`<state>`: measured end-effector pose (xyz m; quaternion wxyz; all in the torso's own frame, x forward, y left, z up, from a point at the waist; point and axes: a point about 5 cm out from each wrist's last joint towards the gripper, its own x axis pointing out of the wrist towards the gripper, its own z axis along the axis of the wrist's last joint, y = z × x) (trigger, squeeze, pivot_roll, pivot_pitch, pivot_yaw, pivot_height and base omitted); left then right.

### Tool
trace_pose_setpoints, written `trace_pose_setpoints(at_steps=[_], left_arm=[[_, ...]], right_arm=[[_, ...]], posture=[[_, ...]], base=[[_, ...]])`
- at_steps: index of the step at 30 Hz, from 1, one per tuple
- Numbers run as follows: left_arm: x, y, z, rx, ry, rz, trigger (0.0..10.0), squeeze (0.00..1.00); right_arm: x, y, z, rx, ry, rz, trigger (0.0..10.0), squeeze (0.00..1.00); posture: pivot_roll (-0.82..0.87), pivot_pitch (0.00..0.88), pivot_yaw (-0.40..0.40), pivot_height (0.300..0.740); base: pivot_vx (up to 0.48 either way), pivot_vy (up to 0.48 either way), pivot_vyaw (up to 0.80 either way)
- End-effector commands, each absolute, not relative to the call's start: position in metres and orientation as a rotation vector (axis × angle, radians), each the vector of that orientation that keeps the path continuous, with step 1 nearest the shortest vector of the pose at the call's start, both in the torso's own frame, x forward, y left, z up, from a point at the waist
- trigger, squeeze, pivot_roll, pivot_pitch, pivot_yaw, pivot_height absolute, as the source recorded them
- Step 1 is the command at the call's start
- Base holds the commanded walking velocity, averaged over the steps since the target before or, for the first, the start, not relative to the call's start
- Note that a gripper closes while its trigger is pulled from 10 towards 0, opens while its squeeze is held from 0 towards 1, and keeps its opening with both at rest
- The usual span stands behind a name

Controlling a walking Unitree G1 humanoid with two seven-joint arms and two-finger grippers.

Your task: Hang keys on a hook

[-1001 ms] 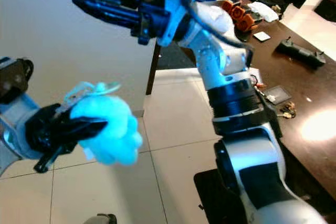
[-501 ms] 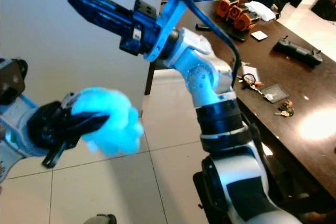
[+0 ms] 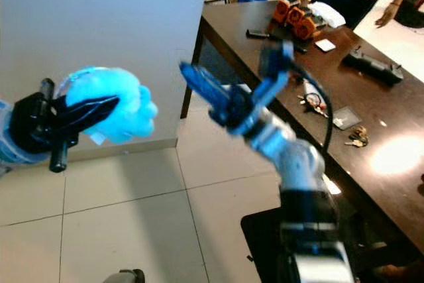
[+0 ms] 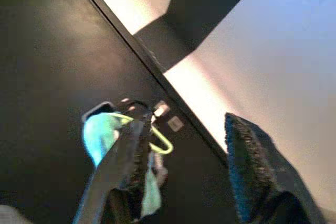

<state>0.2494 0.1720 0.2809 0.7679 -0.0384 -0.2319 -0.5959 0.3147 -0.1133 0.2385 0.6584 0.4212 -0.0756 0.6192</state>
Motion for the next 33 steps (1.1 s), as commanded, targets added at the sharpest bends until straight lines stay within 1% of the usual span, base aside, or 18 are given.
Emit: trace_pose_setpoints(at_steps=[1,2,3,4,5,6,7,13,17,18,20,22,24,33], left_arm=[[0.248,0.172,0.284,-0.077,-0.512,-1.328,10.0,0.0],[0.248,0.172,0.284,-0.077,-0.512,-1.328,10.0,0.0],[0.248,0.171,0.286,-0.071,-0.517,-1.355,10.0,0.0],[0.248,0.171,0.286,-0.071,-0.517,-1.355,10.0,0.0],[0.246,0.169,0.287,-0.057,-0.516,-1.391,10.0,0.0],[0.246,0.169,0.287,-0.057,-0.516,-1.391,10.0,0.0],[0.245,0.167,0.287,-0.037,-0.511,-1.428,10.0,0.0],[0.243,0.169,0.292,0.002,-0.501,-1.479,10.0,0.0],[0.241,0.169,0.302,-0.008,-0.534,-1.511,10.0,0.0],[0.24,0.168,0.304,-0.007,-0.541,-1.527,10.0,0.0],[0.238,0.162,0.305,-0.014,-0.539,-1.575,10.0,0.0],[0.237,0.158,0.304,-0.023,-0.528,-1.619,10.0,0.0],[0.236,0.156,0.302,-0.034,-0.515,-1.654,10.0,0.0],[0.23,0.148,0.294,-0.063,-0.459,-1.77,10.0,0.0]], right_arm=[[0.308,-0.11,0.238,1.009,-0.173,1.428,10.0,1.0],[0.308,-0.11,0.238,1.009,-0.173,1.428,10.0,1.0],[0.308,-0.099,0.229,1.045,-0.122,1.412,10.0,1.0],[0.308,-0.099,0.229,1.045,-0.122,1.412,10.0,1.0],[0.308,-0.091,0.223,1.075,-0.083,1.395,10.0,0.11],[0.308,-0.091,0.223,1.075,-0.083,1.395,10.0,0.11],[0.31,-0.087,0.219,1.106,-0.058,1.375,10.0,0.0],[0.314,-0.087,0.22,1.189,-0.052,1.35,10.0,0.0],[0.306,-0.076,0.209,1.237,0.015,1.377,10.0,0.0],[0.3,-0.07,0.205,1.246,0.041,1.409,10.0,0.0],[0.287,-0.062,0.201,1.262,0.078,1.543,10.0,0.0],[0.281,-0.058,0.199,1.278,0.103,1.618,10.0,0.0],[0.279,-0.058,0.198,1.287,0.107,1.652,10.0,0.0],[0.277,-0.059,0.2,1.263,0.07,1.693,10.0,0.0]], posture=[[0.2,0.054,-0.095,0.74],[0.2,0.054,-0.095,0.74],[0.19,0.054,-0.088,0.74],[0.19,0.054,-0.088,0.74],[0.19,0.057,-0.087,0.74],[0.19,0.057,-0.087,0.74],[0.19,0.058,-0.085,0.74],[0.19,0.06,-0.076,0.74],[0.19,0.06,-0.066,0.74],[0.19,0.061,-0.065,0.74],[0.19,0.06,-0.053,0.74],[0.19,0.062,-0.051,0.74],[0.19,0.06,-0.048,0.74],[0.19,0.057,-0.05,0.74]], base=[[0.0,0.0,0.0],[0.0,0.0,0.0],[0.0,0.0,0.0],[0.0,0.0,0.0],[0.0,0.0,0.0],[0.0,0.0,0.0],[0.0,0.0,0.0],[0.0,0.0,0.0],[0.0,0.0,0.0],[0.0,0.0,0.0],[0.0,0.0,0.0],[0.0,0.0,0.0],[0.0,0.0,0.0],[0.0,0.0,0.0]])
